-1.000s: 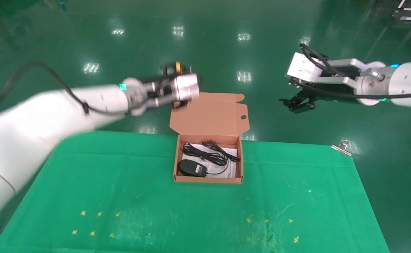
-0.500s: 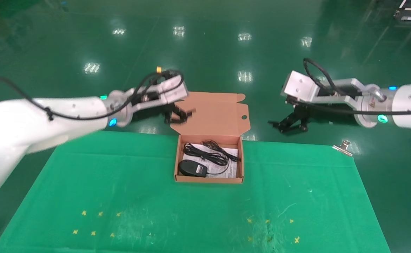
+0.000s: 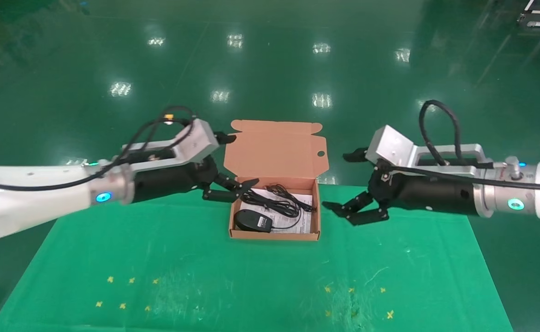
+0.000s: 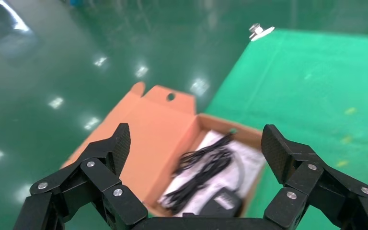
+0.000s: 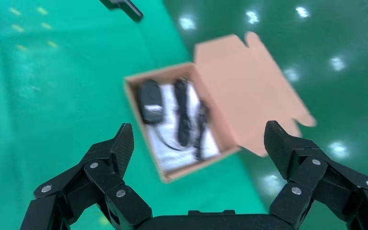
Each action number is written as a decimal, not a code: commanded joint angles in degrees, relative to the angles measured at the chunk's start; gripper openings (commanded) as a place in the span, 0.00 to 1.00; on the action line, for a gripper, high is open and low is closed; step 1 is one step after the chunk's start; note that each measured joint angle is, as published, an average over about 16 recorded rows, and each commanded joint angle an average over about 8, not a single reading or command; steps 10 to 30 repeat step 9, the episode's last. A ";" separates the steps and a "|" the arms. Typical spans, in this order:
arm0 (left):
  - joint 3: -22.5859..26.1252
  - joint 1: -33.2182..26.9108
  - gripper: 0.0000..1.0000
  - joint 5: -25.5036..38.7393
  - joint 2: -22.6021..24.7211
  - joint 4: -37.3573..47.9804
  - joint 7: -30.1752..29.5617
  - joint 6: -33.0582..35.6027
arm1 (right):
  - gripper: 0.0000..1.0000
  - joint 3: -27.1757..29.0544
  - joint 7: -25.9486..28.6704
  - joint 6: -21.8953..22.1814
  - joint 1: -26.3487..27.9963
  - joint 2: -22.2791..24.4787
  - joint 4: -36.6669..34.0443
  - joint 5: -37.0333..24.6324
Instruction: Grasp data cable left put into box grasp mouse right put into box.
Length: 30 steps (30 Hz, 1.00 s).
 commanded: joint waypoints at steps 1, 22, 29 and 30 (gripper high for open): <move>-1.53 1.24 1.00 -1.79 -1.43 -1.35 -0.70 2.22 | 1.00 1.61 -0.34 -1.49 -1.52 0.54 0.61 2.10; -6.69 5.43 1.00 -7.84 -6.28 -5.92 -3.07 9.72 | 1.00 7.04 -1.51 -6.52 -6.66 2.37 2.65 9.18; -6.69 5.43 1.00 -7.84 -6.28 -5.92 -3.07 9.72 | 1.00 7.04 -1.51 -6.52 -6.66 2.37 2.65 9.18; -6.69 5.43 1.00 -7.84 -6.28 -5.92 -3.07 9.72 | 1.00 7.04 -1.51 -6.52 -6.66 2.37 2.65 9.18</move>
